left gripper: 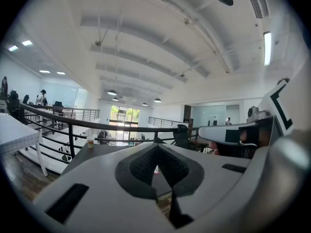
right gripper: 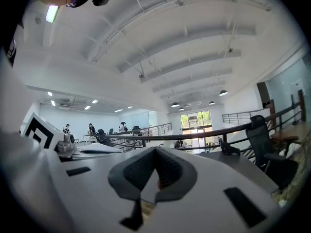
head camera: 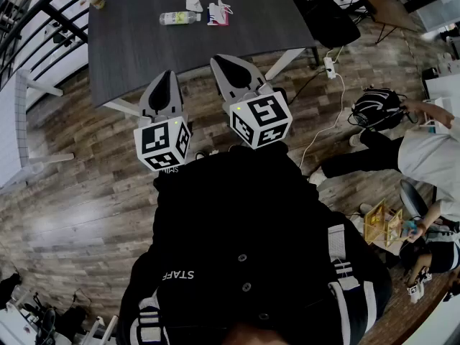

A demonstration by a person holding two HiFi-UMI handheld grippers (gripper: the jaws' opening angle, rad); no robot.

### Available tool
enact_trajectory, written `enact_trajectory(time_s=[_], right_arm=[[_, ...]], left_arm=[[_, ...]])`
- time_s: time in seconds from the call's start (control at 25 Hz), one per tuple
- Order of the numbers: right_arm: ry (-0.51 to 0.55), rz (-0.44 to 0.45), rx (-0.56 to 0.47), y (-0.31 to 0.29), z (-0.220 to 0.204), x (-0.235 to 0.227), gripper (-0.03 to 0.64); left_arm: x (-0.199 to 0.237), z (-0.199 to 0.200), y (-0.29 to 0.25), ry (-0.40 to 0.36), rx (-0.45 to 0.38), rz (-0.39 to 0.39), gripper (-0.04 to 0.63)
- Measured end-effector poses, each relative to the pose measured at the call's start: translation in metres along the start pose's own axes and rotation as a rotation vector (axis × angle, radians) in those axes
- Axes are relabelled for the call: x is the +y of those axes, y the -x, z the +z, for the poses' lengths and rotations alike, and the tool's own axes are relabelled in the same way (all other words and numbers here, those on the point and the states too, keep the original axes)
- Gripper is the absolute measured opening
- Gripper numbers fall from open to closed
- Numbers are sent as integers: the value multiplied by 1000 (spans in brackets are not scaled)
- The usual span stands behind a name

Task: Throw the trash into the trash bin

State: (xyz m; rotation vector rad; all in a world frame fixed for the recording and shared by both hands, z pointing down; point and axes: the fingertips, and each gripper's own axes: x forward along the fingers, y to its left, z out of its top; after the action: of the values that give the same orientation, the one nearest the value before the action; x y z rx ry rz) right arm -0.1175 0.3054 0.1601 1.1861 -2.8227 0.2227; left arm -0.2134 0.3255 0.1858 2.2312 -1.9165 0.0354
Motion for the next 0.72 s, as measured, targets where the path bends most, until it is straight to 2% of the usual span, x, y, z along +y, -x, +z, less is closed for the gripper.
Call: enact_trajectory(time_s=[0.72], right_arm=[[8,-28,8,-26,-9,5,14]], left_arm=[[21,-10,-12,-5,29,-38,0]])
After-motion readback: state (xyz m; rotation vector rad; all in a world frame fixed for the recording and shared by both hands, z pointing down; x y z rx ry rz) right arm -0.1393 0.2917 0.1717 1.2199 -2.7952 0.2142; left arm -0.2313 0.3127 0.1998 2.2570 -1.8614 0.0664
